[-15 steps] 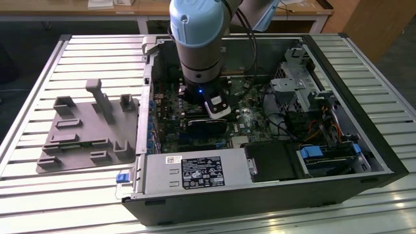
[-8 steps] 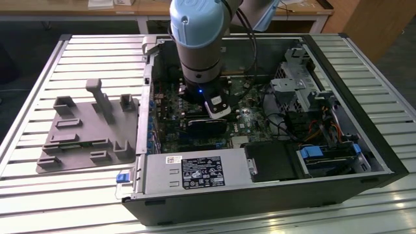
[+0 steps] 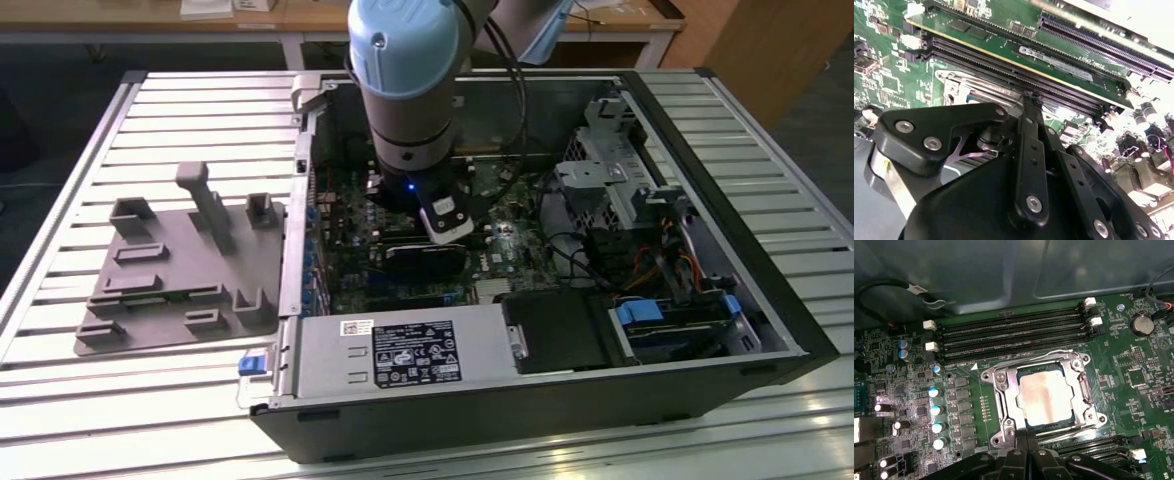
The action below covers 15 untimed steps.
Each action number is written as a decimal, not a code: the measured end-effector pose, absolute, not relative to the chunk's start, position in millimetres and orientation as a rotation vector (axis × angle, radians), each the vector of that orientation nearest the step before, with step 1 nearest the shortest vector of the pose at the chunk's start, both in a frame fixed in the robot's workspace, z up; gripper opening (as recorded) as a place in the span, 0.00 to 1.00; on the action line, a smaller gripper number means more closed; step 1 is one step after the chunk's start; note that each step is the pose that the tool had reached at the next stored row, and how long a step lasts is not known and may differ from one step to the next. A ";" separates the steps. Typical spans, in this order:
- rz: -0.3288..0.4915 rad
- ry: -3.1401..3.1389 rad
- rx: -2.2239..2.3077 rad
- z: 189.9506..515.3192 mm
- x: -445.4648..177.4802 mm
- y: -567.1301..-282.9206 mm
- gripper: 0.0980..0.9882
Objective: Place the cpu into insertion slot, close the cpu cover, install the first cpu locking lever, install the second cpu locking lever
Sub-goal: 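Install the second cpu locking lever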
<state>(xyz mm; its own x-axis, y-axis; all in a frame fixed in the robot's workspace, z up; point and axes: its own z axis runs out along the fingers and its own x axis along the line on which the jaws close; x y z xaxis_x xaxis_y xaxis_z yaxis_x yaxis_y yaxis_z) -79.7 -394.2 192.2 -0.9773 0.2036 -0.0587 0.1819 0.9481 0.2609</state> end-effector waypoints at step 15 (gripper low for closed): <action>0.392 3.016 0.299 203.0 -79.7 -394.1 0.00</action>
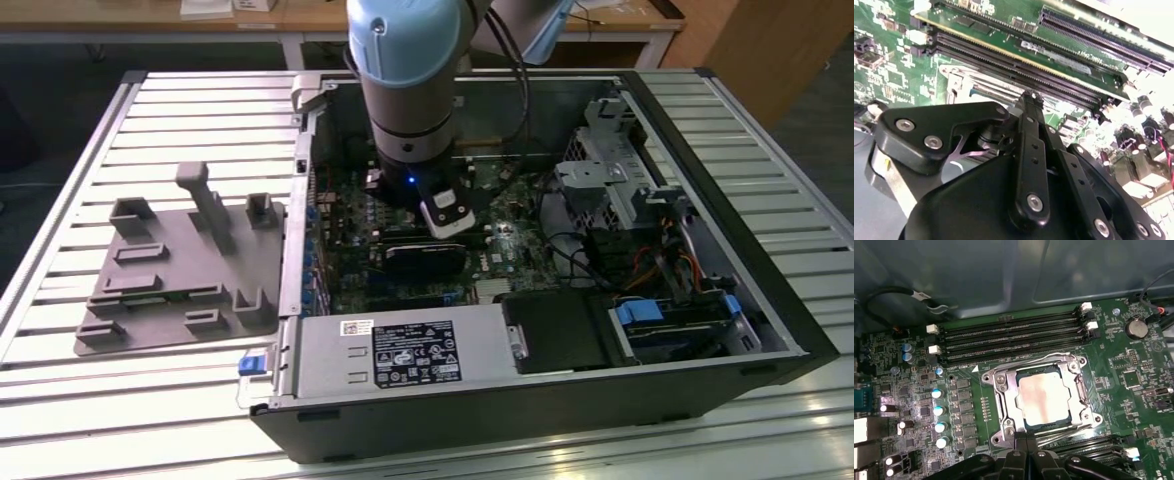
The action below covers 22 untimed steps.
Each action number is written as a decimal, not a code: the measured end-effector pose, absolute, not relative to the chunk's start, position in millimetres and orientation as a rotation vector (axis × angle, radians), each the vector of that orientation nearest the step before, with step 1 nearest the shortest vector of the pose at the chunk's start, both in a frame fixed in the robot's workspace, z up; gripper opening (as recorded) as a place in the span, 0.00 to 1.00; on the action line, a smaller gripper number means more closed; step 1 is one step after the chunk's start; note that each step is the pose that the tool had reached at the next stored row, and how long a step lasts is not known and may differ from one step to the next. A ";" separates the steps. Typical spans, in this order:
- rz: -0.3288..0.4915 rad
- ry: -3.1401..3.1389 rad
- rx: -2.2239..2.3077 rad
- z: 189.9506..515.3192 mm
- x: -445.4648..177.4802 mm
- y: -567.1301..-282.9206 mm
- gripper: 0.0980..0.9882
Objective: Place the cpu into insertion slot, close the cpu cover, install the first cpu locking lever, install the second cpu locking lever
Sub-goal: 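Install the second cpu locking lever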
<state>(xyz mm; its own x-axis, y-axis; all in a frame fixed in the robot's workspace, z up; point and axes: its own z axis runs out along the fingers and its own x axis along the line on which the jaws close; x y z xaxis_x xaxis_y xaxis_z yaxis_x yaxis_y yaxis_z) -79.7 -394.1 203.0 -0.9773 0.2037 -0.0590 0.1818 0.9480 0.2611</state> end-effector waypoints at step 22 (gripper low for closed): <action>0.393 3.015 0.299 208.1 -86.4 -406.0 0.00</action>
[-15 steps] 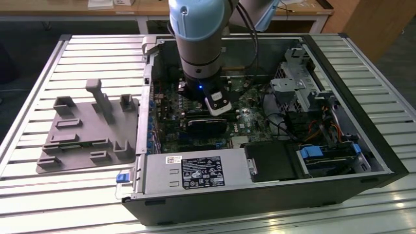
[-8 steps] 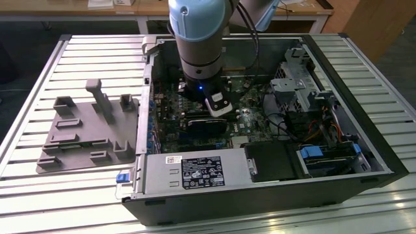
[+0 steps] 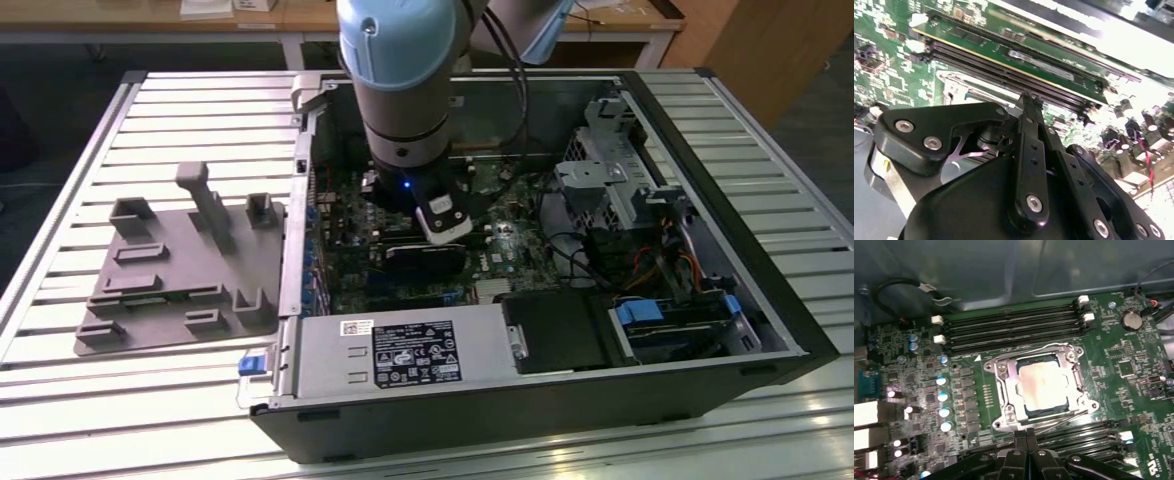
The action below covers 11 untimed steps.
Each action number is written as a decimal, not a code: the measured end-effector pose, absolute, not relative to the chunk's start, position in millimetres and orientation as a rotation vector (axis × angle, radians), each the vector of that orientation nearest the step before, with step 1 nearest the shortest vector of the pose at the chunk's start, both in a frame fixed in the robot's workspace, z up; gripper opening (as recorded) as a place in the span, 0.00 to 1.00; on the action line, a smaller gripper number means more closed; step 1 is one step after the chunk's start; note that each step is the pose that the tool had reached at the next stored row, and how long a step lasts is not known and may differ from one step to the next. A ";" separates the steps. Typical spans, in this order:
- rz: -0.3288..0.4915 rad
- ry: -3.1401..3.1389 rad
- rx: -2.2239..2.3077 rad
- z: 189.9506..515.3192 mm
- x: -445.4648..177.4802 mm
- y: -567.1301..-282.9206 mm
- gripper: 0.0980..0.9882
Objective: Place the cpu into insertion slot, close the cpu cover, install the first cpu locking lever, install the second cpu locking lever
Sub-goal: 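Install the second cpu locking lever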
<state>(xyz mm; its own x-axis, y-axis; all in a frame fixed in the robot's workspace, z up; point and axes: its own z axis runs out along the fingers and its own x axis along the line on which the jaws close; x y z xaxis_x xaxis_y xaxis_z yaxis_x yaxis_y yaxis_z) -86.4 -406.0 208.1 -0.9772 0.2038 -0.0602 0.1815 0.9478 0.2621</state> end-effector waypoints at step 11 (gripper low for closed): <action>0.441 3.011 0.301 198.7 -93.7 -406.0 0.00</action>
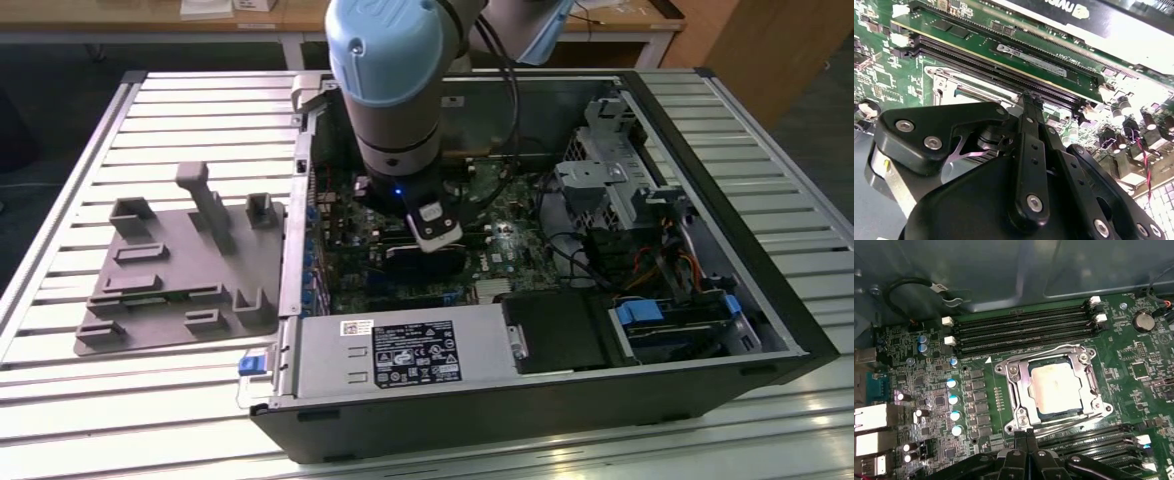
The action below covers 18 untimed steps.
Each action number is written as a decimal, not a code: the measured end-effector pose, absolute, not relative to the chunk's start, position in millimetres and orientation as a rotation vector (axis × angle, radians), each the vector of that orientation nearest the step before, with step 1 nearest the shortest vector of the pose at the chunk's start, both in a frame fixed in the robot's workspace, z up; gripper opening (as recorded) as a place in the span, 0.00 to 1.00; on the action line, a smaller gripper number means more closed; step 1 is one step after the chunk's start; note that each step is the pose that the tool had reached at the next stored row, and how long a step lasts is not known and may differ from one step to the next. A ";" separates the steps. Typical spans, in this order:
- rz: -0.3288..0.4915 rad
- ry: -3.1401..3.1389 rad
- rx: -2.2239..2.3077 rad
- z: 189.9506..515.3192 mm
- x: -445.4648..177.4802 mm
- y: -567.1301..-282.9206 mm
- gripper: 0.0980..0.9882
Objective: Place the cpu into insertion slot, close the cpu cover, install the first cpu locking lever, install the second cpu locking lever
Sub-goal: 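Install the second cpu locking lever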
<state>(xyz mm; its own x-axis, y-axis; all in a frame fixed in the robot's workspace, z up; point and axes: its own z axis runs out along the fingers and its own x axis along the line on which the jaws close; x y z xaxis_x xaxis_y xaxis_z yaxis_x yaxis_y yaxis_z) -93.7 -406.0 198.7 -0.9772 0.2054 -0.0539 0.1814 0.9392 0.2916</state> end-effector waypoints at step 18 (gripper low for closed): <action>0.516 3.004 0.305 187.1 -97.0 -406.1 0.00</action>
<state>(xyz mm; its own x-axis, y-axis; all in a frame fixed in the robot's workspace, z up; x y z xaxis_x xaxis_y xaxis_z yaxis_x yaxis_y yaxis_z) -97.0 -406.1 187.1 -0.9772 0.2079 -0.0434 0.1815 0.9236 0.3376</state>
